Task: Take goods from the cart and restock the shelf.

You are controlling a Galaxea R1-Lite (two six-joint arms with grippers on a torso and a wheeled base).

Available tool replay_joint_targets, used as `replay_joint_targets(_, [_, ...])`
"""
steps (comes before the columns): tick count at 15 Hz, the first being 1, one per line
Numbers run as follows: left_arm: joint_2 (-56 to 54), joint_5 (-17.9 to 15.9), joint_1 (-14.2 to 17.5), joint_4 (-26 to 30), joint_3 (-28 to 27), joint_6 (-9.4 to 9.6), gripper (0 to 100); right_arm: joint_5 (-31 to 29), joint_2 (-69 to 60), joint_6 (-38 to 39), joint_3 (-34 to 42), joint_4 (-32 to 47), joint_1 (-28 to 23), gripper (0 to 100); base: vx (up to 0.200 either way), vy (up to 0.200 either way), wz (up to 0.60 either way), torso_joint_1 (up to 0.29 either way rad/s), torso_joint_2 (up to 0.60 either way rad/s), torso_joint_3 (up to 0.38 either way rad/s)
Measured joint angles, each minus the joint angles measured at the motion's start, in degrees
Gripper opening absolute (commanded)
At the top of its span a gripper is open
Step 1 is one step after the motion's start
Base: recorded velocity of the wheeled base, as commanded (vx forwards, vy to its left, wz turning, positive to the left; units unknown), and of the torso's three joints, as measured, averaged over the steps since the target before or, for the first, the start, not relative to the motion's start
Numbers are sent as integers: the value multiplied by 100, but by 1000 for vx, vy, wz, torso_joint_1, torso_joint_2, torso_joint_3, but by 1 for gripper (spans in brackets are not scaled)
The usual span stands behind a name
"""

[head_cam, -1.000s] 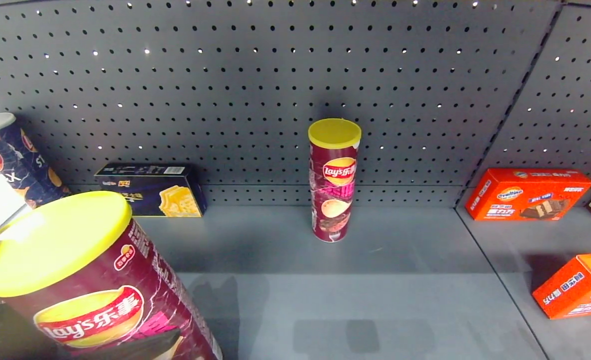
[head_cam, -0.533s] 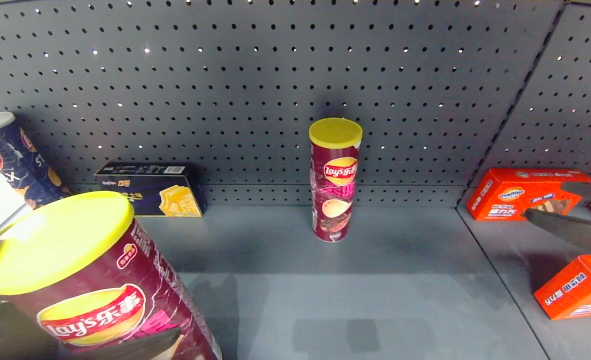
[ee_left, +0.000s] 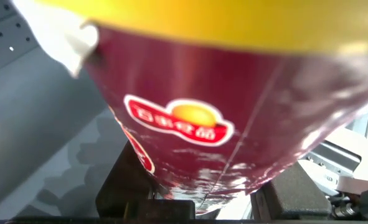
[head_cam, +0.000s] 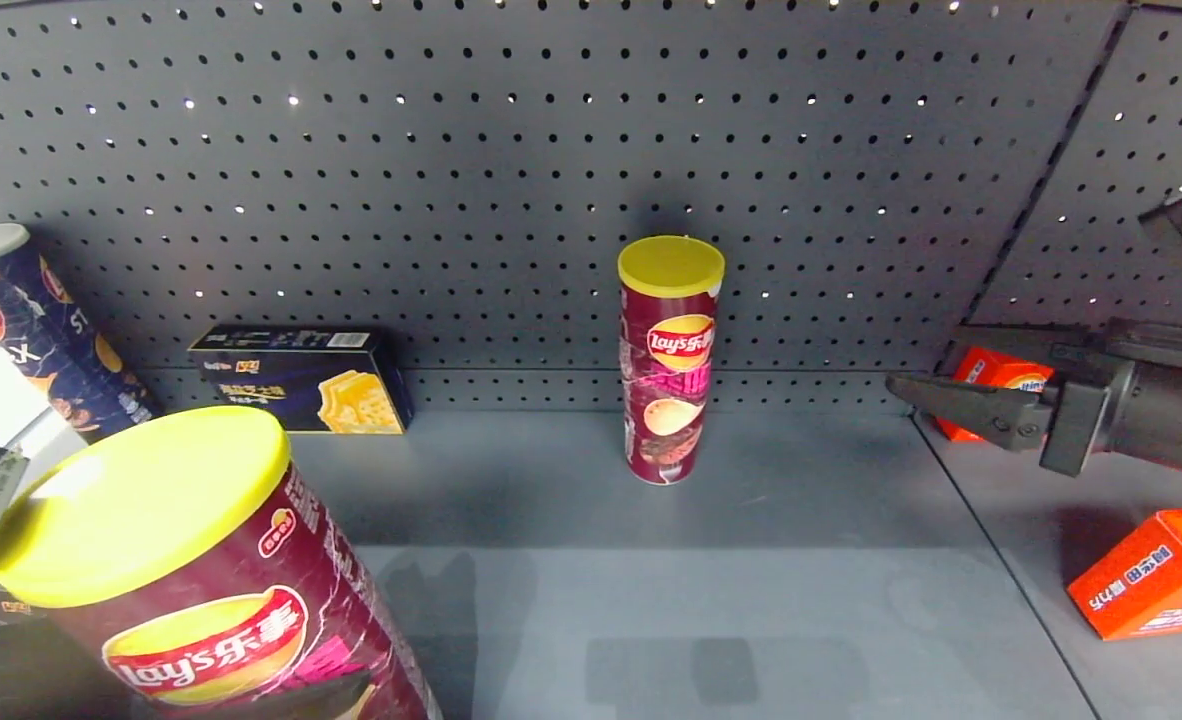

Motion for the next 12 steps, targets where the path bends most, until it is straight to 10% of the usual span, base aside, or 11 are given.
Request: replay_joint_targets(12, [68,5,5,-35,-35,0,0,1607,1565,-344,-697,-950,243,100,0,0,0,0,0,0])
